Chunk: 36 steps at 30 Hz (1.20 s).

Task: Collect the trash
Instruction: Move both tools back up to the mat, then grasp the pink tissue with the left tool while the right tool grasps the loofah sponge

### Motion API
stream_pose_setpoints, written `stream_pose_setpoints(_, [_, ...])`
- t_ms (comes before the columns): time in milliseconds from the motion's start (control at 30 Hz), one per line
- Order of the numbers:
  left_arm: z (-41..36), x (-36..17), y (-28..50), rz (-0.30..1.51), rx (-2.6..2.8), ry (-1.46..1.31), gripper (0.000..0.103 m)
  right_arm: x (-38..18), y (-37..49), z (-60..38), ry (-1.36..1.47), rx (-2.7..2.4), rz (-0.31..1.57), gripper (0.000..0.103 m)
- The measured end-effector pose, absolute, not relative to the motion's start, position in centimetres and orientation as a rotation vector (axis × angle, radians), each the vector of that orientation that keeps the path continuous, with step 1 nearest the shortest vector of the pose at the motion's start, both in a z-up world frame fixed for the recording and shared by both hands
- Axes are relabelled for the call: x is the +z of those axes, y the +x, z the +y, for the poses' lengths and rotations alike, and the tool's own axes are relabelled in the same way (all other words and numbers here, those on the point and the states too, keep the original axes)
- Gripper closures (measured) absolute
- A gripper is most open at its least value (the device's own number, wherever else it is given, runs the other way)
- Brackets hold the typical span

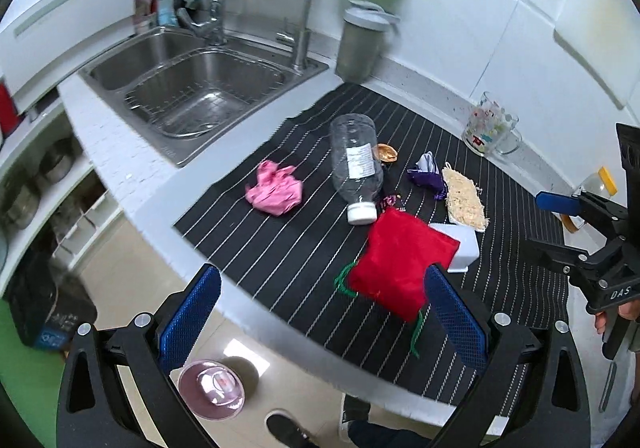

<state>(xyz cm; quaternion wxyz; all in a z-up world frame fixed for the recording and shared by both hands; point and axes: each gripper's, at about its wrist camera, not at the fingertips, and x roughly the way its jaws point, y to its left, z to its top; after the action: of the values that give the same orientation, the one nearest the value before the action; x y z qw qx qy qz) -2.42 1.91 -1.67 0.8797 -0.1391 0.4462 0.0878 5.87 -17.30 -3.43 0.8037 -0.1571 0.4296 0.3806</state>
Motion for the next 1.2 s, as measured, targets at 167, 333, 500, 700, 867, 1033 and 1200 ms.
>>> stream_pose_setpoints(167, [2.8,-3.5,1.0,0.979,0.14,-0.259,0.006,-4.3,7.3,-17.2,-0.302,0.764,0.95,0.003])
stream_pose_setpoints(333, [4.6,-5.4,4.2,1.026,0.121,-0.248,0.006,-5.0,8.6,-16.8,-0.285,0.723,0.978,0.003])
stream_pose_setpoints(500, [6.3,-8.1,7.1,1.082,0.121,-0.234,0.006,-6.0,10.2,-17.1,-0.256,0.681,1.008,0.003])
stream_pose_setpoints(700, [7.7,-10.5,9.1,1.12,0.149,-0.214,0.006,-7.2,12.1,-17.7,-0.229,0.623,1.049,0.003])
stream_pose_setpoints(867, [8.1,-11.6,9.9,1.131,0.14,-0.209,0.006,-7.9,13.0,-17.8,-0.224,0.597,1.067,0.003])
stream_pose_setpoints(1033, [8.0,-11.8,10.4,1.129,0.137,-0.194,0.039,-8.2,13.5,-17.8,-0.225,0.583,1.074,0.003])
stream_pose_setpoints(1200, [8.3,-11.2,10.5,1.12,0.128,-0.2,0.059,-8.3,14.0,-17.9,-0.216,0.564,1.078,0.003])
